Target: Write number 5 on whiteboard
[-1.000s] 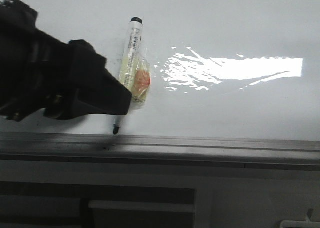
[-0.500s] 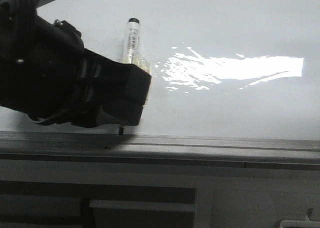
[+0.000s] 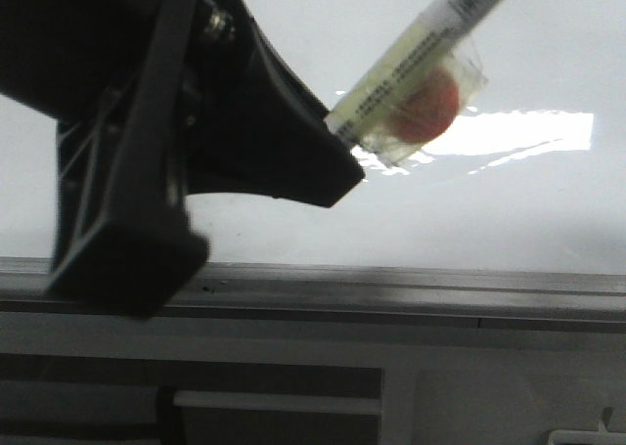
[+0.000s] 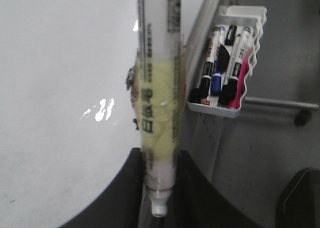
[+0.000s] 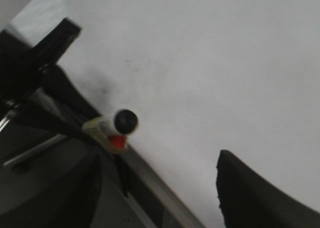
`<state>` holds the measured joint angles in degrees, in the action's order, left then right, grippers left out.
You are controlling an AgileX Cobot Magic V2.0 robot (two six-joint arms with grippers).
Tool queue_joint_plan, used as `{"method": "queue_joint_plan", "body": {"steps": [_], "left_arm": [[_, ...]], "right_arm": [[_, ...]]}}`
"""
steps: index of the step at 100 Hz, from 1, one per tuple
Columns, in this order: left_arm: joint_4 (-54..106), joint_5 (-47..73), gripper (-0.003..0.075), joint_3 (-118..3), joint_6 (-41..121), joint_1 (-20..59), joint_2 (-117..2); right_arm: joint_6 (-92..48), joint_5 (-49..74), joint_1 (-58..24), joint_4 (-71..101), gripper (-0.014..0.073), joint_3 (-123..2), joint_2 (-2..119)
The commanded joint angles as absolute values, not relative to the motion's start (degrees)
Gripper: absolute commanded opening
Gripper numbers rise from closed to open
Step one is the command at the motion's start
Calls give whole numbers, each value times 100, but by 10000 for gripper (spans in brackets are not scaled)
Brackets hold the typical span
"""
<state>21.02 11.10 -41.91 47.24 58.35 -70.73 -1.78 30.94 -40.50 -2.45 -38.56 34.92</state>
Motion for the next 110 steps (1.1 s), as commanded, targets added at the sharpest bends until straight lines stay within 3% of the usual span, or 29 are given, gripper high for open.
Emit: {"method": "queue_joint_plan", "body": {"steps": [1, 20, 80, 110], "left_arm": [[1447, 1009, -20, -4381, 4747, 5987, -6896], [1372, 1013, -20, -4381, 4747, 6042, -6896], [1372, 1004, -20, -4381, 4747, 6286, -6878], [1361, 912, -20, -4381, 4767, 6286, -6759]], "right_arm": [[-467, 2809, -4581, -239, 440, -4104, 3704], [-467, 2613, -5381, -493, 440, -4104, 4046], [-467, 1924, -5401, -546, 440, -4104, 5006], [-476, 2627, -5401, -546, 438, -4093, 4976]]}}
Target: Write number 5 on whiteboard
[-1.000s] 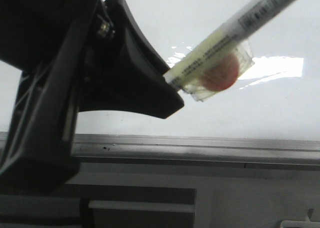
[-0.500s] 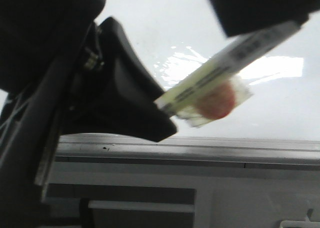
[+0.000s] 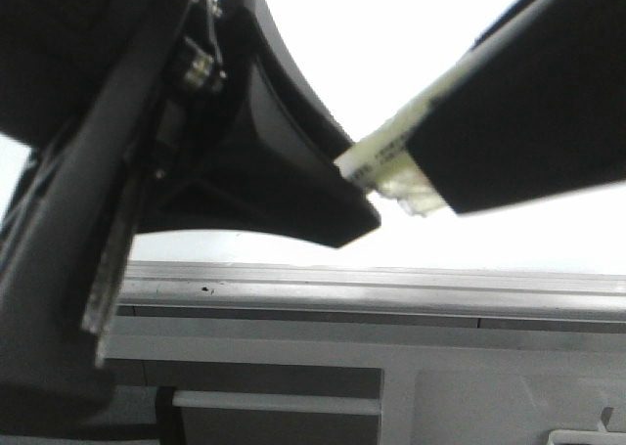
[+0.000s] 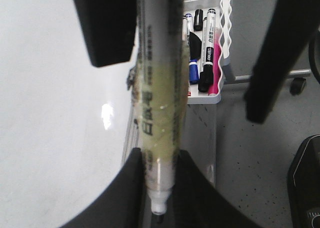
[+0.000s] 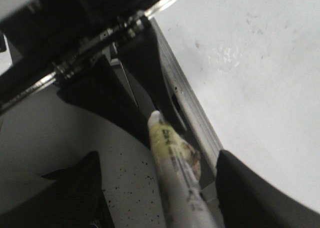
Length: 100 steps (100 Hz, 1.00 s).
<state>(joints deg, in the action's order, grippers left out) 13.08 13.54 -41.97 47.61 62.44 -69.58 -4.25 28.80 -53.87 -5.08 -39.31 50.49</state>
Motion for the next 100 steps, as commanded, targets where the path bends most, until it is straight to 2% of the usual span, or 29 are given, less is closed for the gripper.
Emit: {"method": "queue_joint_plan", "body": {"steps": [1, 19, 45, 59, 72, 79, 88, 91, 96, 100], "left_arm": [[1361, 914, -20, -4381, 4767, 6286, -6761], [1361, 853, -20, -4381, 4767, 6286, -6747], [1380, 841, -20, -4381, 4767, 6286, -6747], [1380, 825, -20, -4381, 4767, 6286, -6747], [1510, 644, 1, -4381, 4701, 6286, -6747], [1750, 532, 97, -4381, 4701, 6286, -6747], [2063, 534, 323, -4381, 4701, 6286, -6747], [2184, 534, 420, -4381, 4701, 6286, -6747], [2356, 534, 534, -4381, 4701, 6286, -6703], [2425, 546, 590, -4381, 4701, 6286, -6645]], "right_arm": [[-476, 2602, -5401, -546, 437, -4093, 4976], [-476, 2219, -5401, -546, 417, -4093, 4976], [-476, 2052, -5401, -546, 144, -4093, 4987], [-476, 2248, -5401, -546, -74, -4085, 5060], [-476, 2227, -5401, -546, -69, -4080, 5094], [-476, 2200, -5401, -558, -69, -4080, 5094], [-476, 2200, -5401, -746, -69, -4080, 5094], [-476, 2200, -5401, -846, -69, -4080, 5094], [-476, 2200, -5401, -1025, -69, -4080, 5038], [-476, 2210, -5390, -1172, -69, -4080, 4998]]}}
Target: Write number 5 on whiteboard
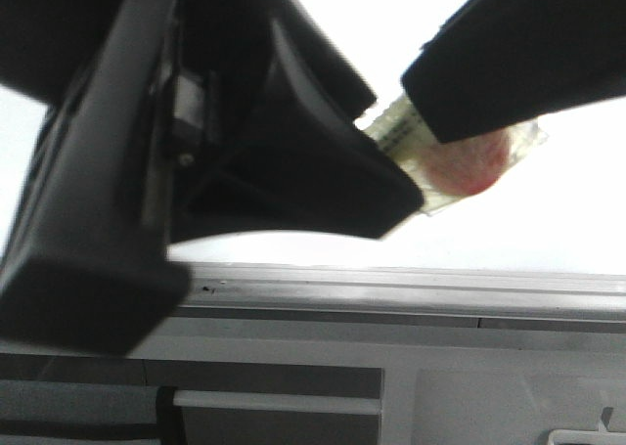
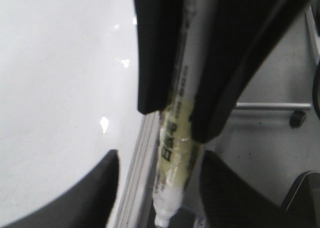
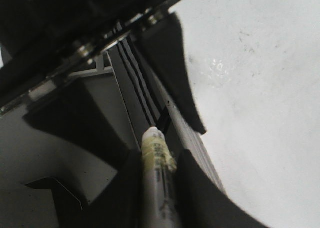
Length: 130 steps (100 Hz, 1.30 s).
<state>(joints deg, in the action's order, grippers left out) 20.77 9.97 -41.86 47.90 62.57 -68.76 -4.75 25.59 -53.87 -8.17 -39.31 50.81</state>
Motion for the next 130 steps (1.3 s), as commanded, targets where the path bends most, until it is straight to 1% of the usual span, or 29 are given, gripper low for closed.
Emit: {"method": "queue_joint_plan", "body": {"steps": [1, 5, 14, 21, 28, 42, 56, 63, 68, 70, 73, 74, 86, 99, 130], "left_arm": [[2442, 546, 606, -4381, 4701, 6286, -6628], [2455, 575, 622, -4381, 4701, 6286, -6525], [2484, 644, 606, -4381, 4534, 6286, -6155], [2484, 704, 566, -4357, 4341, 6227, -5754], [2484, 723, 507, -4282, 4057, 6107, -5289], [2484, 712, 382, -3937, 3442, 5670, -4282], [2484, 712, 244, -3432, 3057, 5112, -3318], [2518, 701, 155, -3155, 3057, 4844, -2930], [2666, 691, 68, -2943, 3057, 4648, -2682], [2706, 691, 44, -2895, 3057, 4602, -2629], [2778, 691, -16, -2780, 3057, 4517, -2540], [2815, 691, -22, -2757, 3057, 4479, -2520], [3148, 691, -20, -2503, 3057, 4249, -2323], [3237, 703, -20, -2468, 3057, 4224, -2310], [3237, 710, -20, -2468, 3057, 4224, -2310]], "right_arm": [[-476, 2210, -5390, -1219, -69, -4080, 4981], [-476, 2221, -5381, -1318, -69, -4080, 4911], [-476, 2316, -5292, -1491, -61, -4080, 4693], [-465, 2427, -5143, -1609, -60, -4080, 4501], [-465, 2608, -4904, -1607, -60, -4080, 4319], [-368, 2868, -4424, -1607, -60, -4070, 4050], [-353, 2528, -4331, -1585, -60, -4058, 3955], [-353, 2299, -4331, -1585, -60, -4058, 4024], [-353, 2130, -4331, -1585, -60, -4058, 4150], [-353, 2089, -4331, -1585, -60, -4058, 4186], [-353, 2007, -4331, -1609, -60, -4058, 4286], [-353, 1965, -4331, -1621, -60, -4058, 4308], [-353, 1677, -4331, -1806, -60, -4146, 4708], [-353, 1819, -4222, -2057, -60, -4477, 5179], [-353, 1891, -3588, -2155, -60, -5070, 5852]]}}
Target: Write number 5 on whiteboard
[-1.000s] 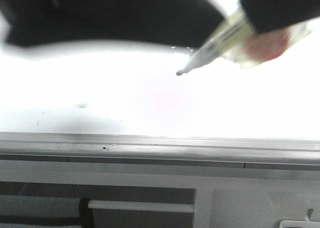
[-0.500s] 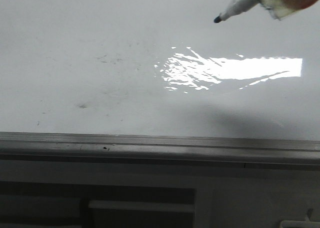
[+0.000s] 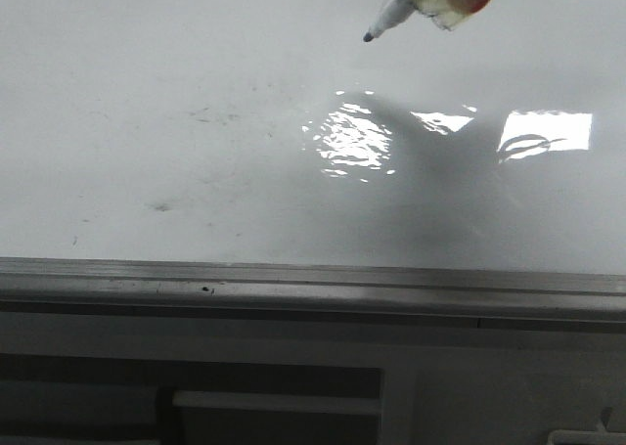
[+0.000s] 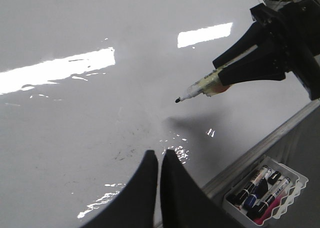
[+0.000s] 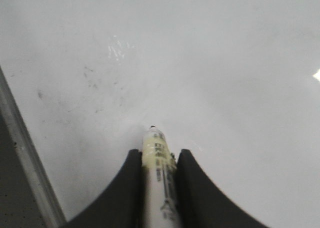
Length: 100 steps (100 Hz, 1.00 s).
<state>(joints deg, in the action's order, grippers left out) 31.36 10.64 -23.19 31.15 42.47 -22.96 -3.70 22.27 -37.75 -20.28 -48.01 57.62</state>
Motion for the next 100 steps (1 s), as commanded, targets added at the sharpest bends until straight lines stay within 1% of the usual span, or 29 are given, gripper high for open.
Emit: {"method": "queue_joint_plan", "body": {"steps": [1, 27, 44, 57, 65, 81, 94, 100], "left_arm": [[3237, 710, -20, -2468, 3057, 4224, -2310], [3237, 738, -20, -2468, 3057, 4224, -2310], [3237, 738, -20, -2468, 3057, 4224, -2310], [3237, 738, -20, -2468, 3057, 4224, -2310], [3237, 738, -20, -2468, 3057, 4224, -2310], [3237, 738, -20, -2468, 3057, 4224, -2310], [3237, 738, -20, -2468, 3057, 4224, -2310], [3237, 738, -20, -2468, 3057, 4224, -2310]], "right_arm": [[-353, 1907, -3571, -2155, -60, -5070, 5852], [-338, 2591, -3188, -2155, -60, -5079, 6187], [-326, 2884, -3262, -1944, -60, -4998, 6237], [-317, 2889, -3531, -1714, -60, -4743, 6237], [-133, 2889, -3636, -1712, -60, -4576, 6237], [208, 2894, -3533, -1993, -60, -4527, 6204], [703, 3314, -3282, -2384, -60, -4527, 5999], [719, 3553, -3193, -2411, -60, -4527, 5863]]}}
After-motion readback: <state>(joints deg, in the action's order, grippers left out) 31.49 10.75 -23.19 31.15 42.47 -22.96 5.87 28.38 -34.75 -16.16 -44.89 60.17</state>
